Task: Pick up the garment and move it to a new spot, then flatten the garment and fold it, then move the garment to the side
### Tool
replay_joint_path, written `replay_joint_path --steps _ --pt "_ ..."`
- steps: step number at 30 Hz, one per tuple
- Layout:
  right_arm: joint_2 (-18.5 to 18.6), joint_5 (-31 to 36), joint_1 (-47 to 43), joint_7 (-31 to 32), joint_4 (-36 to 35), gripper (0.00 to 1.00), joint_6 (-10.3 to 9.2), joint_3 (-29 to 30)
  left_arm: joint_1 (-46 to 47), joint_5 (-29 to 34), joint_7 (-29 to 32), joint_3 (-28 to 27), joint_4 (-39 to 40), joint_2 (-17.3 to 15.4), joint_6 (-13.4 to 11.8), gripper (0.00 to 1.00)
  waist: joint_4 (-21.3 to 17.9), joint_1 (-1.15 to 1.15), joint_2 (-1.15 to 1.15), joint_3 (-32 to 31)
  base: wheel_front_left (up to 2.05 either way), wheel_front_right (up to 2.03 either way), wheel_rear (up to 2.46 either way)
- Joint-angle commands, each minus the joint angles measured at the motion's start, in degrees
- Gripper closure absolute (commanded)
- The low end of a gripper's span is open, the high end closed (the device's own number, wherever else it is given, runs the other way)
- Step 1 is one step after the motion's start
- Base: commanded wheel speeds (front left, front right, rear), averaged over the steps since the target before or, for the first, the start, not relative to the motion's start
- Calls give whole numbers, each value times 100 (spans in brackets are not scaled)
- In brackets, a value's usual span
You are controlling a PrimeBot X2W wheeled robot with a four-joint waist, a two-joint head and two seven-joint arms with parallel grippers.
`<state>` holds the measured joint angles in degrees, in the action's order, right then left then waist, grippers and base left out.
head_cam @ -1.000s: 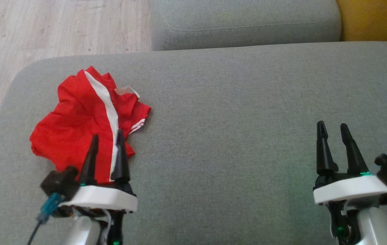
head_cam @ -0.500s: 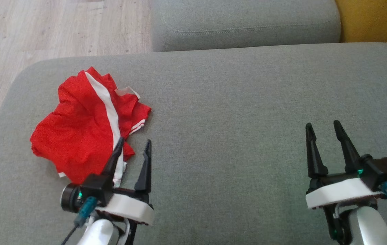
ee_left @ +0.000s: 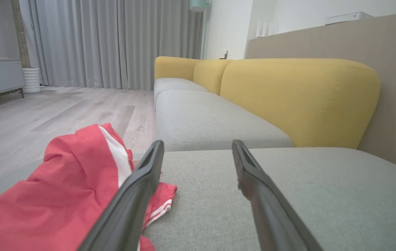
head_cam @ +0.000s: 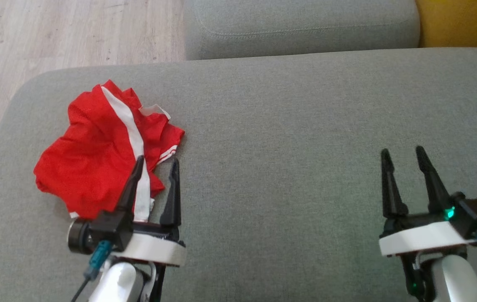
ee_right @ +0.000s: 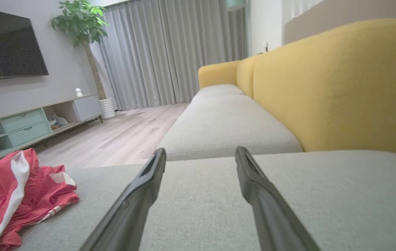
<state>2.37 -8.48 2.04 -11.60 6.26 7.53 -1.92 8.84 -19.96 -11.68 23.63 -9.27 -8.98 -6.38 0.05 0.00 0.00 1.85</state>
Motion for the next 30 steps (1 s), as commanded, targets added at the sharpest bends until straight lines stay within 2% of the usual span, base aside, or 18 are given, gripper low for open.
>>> replay_joint_path --steps 1,7,12,17,24,30 --pt "46 -56 101 -95 -41 0 -4 -72 85 221 -84 -195 17 -51 92 0 4 0 0 -6 0 0 0" --pt "48 -550 92 -195 509 0 -4 -268 8 444 -186 -196 -561 71 308 0 7 0 0 -9 0 0 0" --pt "50 -476 172 -280 821 0 -4 -405 46 746 -271 -232 -719 157 426 0 25 0 0 7 0 0 0" --pt "51 -270 230 -340 906 0 -4 -456 54 1007 -331 -271 -728 220 494 0 38 0 0 7 0 0 0" --pt "51 -265 252 -340 943 0 -4 -478 -14 988 -331 -515 -680 357 637 0 73 0 0 -40 0 0 0" --pt "51 -294 175 -340 941 0 -4 -623 -72 949 -331 -664 -746 458 772 0 325 0 0 -138 0 0 0"
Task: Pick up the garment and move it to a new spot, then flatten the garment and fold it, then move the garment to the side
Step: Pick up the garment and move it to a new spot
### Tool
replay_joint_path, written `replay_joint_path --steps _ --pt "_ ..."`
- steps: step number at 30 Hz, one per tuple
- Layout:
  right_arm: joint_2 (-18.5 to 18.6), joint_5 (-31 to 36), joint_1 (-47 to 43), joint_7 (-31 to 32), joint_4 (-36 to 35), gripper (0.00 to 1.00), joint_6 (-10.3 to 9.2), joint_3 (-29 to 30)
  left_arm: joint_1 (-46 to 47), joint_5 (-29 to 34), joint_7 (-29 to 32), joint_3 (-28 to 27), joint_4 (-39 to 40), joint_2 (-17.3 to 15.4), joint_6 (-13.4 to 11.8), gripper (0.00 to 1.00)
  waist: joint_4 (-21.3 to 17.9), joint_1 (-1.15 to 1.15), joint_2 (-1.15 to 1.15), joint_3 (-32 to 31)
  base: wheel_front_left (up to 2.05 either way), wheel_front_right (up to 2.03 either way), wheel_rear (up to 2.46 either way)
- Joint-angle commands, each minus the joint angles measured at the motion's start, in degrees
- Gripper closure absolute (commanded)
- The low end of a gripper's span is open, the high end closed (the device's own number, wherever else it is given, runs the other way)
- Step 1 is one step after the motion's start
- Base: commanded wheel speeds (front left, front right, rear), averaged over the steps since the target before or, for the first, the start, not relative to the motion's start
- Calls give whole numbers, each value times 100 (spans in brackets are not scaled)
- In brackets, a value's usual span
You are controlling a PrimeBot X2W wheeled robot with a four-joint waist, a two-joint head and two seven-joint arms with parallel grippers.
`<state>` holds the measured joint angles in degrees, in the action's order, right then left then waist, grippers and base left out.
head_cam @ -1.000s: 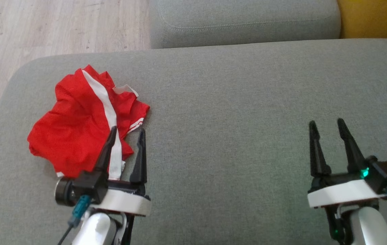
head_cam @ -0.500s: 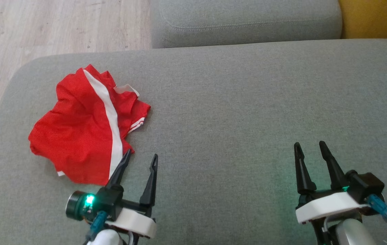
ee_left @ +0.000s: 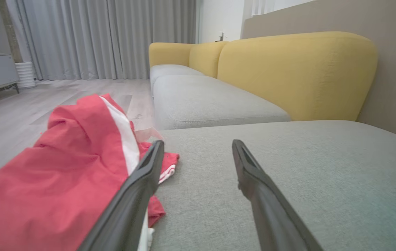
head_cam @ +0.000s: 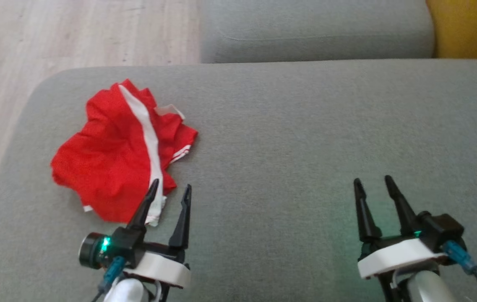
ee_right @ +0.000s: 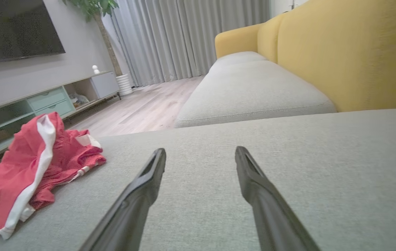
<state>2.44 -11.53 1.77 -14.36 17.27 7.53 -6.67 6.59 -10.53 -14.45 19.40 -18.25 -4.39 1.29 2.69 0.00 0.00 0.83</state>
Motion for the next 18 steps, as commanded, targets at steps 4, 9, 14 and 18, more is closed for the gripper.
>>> replay_joint_path --steps 4,9,14,18 --pt "43 -62 134 -63 -148 0 -4 -297 107 52 -55 -329 119 29 31 0 365 0 0 -123 0 0 0" --pt "43 -113 97 -63 -141 0 -4 -492 50 111 -55 -469 54 23 57 0 792 0 0 -205 0 0 0" --pt "43 -189 57 -63 -128 0 -4 -648 -6 181 -55 -571 -5 -10 82 0 1219 0 0 -262 0 0 0" --pt "43 -230 1 -63 -96 0 -4 -789 -56 207 -55 -637 -6 -5 82 0 1554 0 0 -325 0 0 0"
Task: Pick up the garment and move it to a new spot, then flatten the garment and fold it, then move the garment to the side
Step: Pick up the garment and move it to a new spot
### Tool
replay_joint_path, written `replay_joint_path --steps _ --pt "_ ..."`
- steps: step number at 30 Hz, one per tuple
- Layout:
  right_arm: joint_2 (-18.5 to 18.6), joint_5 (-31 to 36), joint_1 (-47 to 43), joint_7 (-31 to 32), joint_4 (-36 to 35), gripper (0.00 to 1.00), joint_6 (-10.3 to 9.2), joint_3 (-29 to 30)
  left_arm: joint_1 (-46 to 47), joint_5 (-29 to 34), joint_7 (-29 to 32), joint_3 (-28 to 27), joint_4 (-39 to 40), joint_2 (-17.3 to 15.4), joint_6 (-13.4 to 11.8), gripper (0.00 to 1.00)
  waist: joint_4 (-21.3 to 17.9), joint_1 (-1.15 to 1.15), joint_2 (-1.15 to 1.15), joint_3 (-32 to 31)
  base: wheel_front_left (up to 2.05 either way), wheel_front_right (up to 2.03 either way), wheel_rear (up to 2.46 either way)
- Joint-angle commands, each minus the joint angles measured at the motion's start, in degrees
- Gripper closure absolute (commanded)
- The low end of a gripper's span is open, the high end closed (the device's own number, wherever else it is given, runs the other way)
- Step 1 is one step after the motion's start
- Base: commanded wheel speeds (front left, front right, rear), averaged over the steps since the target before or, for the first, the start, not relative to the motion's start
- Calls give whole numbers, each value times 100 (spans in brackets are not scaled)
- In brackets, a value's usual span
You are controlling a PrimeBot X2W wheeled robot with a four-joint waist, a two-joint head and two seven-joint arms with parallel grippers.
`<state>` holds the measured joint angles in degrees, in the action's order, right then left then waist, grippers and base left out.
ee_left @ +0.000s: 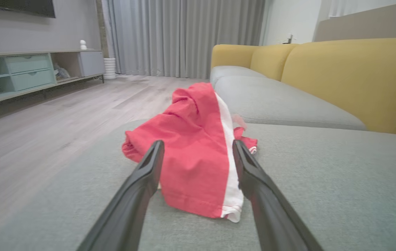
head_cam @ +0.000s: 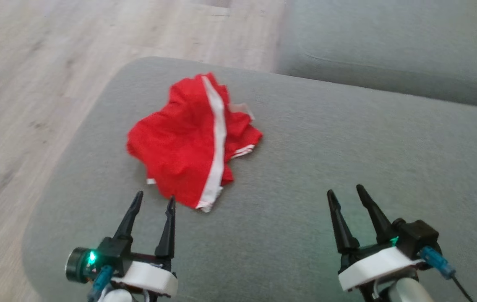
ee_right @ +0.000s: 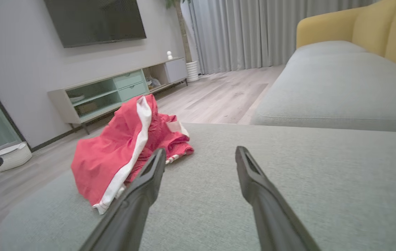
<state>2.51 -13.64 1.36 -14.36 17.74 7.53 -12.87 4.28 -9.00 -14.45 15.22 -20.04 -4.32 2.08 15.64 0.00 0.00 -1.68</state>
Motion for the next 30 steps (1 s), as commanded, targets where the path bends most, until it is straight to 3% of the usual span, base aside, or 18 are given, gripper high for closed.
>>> replay_joint_path --steps 1,8,15,22,30 --pt "37 -30 33 -63 -140 0 -4 -198 160 62 -55 -231 177 -11 7 0 332 0 0 -85 0 0 0" --pt "37 -101 8 -63 -149 0 -4 -346 95 136 -55 -276 206 -17 39 0 710 0 0 -121 0 0 0" --pt "37 -159 31 -63 -153 0 -4 -428 82 177 -55 -309 237 -7 59 0 765 0 0 -9 0 0 0" --pt "37 -76 305 -63 -258 0 -4 -547 784 375 -3 -170 29 -310 273 0 339 0 0 566 0 0 0" --pt "37 173 628 -63 -293 0 -4 -531 2923 119 775 203 -933 -950 530 0 -223 0 0 1382 0 0 0"
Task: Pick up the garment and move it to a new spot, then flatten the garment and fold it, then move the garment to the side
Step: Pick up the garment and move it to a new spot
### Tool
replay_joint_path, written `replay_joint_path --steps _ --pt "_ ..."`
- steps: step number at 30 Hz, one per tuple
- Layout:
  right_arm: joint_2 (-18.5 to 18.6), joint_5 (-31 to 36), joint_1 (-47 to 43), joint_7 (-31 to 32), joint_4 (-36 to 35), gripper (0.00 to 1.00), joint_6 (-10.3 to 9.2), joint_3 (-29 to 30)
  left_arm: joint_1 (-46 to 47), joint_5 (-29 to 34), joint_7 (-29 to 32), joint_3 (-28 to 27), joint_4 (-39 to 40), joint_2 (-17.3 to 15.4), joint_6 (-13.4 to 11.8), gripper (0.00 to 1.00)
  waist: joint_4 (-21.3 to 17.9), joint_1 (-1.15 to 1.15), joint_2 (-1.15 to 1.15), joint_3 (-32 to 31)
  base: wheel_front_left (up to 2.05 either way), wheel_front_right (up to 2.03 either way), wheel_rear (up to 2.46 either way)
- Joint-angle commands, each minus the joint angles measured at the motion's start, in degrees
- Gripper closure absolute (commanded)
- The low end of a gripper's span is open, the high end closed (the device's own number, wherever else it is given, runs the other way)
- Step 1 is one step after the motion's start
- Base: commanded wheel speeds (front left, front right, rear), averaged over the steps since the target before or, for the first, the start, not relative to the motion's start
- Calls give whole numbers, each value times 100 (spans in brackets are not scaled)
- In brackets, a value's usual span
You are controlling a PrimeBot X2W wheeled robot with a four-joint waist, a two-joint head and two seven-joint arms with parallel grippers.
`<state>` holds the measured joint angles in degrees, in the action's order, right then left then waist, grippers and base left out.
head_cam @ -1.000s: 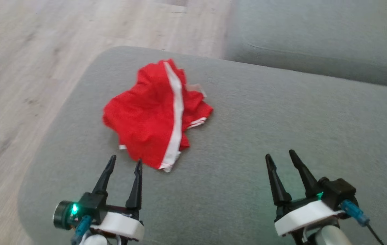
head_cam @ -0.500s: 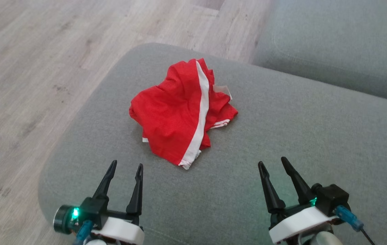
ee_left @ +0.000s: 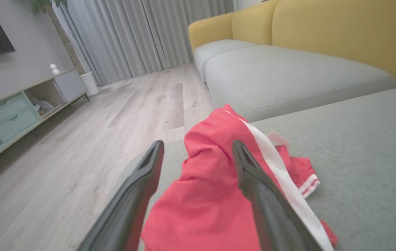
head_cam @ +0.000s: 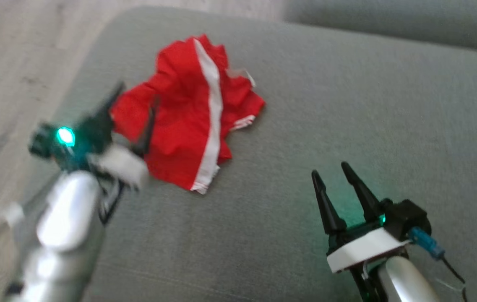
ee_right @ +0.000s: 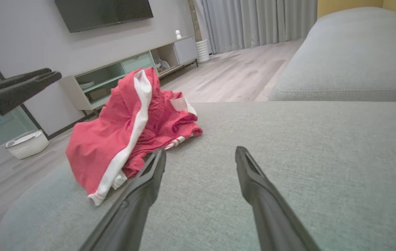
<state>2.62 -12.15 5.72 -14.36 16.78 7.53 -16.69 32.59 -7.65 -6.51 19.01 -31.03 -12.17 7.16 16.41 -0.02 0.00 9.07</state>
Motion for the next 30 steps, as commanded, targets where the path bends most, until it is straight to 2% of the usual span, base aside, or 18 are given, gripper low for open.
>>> replay_joint_path --steps 1,3,7,11,12,13,14,17,23,24,30 --pt "26 34 237 -63 -209 0 -4 -137 329 -136 122 -21 5 -249 26 0 -364 2 0 389 0 0 0" --pt "26 19 316 -63 -250 0 -4 -105 767 -362 377 389 -291 -492 29 0 -494 2 0 549 0 0 0" --pt "26 51 431 -63 -248 0 -4 -136 1449 -818 506 923 -824 -877 31 0 -706 2 0 760 0 0 0" --pt "26 66 514 -63 -263 0 -4 -121 1832 -1525 719 1293 -1318 -1028 32 0 -851 2 0 896 0 0 0" --pt "26 73 537 -63 -270 0 -4 -113 1904 -1724 797 1380 -1407 -1059 32 13 -875 2 0 925 0 0 0" --pt "26 78 557 -63 -275 0 -4 -101 1977 -1846 856 1524 -1468 -1113 32 66 -892 2 0 945 0 0 0" --pt "26 85 573 -63 -279 0 -4 -84 2039 -1964 882 1670 -1505 -1165 32 100 -905 2 0 955 0 0 0" --pt "26 71 593 -63 -282 0 -4 -25 2232 -2304 671 1820 -1592 -1301 32 100 -931 2 0 930 0 0 0" --pt "26 21 523 -63 -219 0 -4 -14 2416 -2546 18 1931 -1647 -1373 32 100 -925 2 0 668 0 0 0" --pt "26 -9 479 -63 -209 0 -4 0 2495 -2622 -333 1877 -1566 -1356 32 100 -915 2 0 513 0 0 0" --pt "26 -103 379 -63 -222 0 -4 39 2523 -2818 -639 1995 -892 -1273 33 100 -945 2 0 101 0 0 0"
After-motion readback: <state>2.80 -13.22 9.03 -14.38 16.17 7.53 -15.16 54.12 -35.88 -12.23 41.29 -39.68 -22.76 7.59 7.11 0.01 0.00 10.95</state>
